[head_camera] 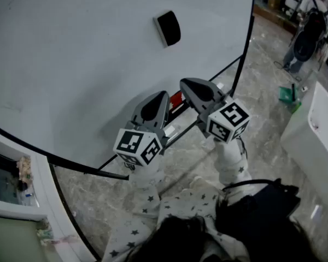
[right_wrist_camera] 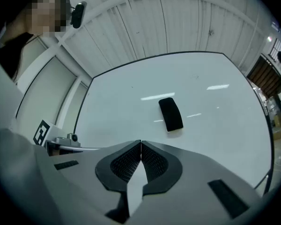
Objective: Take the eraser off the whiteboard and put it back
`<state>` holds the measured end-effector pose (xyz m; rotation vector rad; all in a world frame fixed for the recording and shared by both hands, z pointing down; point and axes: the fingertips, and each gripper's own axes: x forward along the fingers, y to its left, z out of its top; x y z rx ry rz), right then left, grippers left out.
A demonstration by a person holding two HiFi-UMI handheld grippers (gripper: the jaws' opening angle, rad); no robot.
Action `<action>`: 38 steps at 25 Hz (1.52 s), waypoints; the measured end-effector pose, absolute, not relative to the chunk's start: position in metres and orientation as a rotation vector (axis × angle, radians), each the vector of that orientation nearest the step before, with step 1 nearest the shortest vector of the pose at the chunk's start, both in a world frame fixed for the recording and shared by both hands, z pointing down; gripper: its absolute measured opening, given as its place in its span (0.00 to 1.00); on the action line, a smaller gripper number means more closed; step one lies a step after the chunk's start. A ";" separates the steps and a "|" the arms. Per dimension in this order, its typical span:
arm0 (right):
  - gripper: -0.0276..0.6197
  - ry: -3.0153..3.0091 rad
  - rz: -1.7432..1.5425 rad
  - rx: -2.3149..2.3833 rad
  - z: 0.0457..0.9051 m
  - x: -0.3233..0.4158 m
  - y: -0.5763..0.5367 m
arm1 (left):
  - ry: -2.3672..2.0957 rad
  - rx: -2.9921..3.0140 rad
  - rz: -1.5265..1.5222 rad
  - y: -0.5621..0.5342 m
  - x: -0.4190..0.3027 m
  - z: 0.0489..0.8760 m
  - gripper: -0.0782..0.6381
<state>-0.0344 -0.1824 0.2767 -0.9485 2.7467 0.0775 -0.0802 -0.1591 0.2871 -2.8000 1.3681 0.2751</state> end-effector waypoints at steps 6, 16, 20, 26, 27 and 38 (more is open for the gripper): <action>0.05 2.708 0.176 -0.948 0.248 -0.025 -0.220 | 1.429 -2.767 0.298 -0.185 -0.075 0.277 0.11; 0.12 2.621 0.263 -1.030 0.218 -0.019 -0.262 | 1.435 -2.732 0.270 -0.214 -0.076 0.260 0.11; 0.32 2.609 0.316 -1.079 0.206 -0.018 -0.276 | 1.419 -2.737 0.264 -0.225 -0.075 0.255 0.11; 0.44 2.608 0.410 -1.099 0.186 -0.034 -0.297 | 1.399 -2.731 0.268 -0.237 -0.081 0.246 0.11; 0.44 2.610 0.423 -1.103 0.185 -0.037 -0.300 | 1.397 -2.728 0.268 -0.239 -0.082 0.244 0.11; 0.45 2.605 0.526 -1.161 0.170 -0.057 -0.319 | 1.358 -2.713 0.283 -0.252 -0.090 0.229 0.11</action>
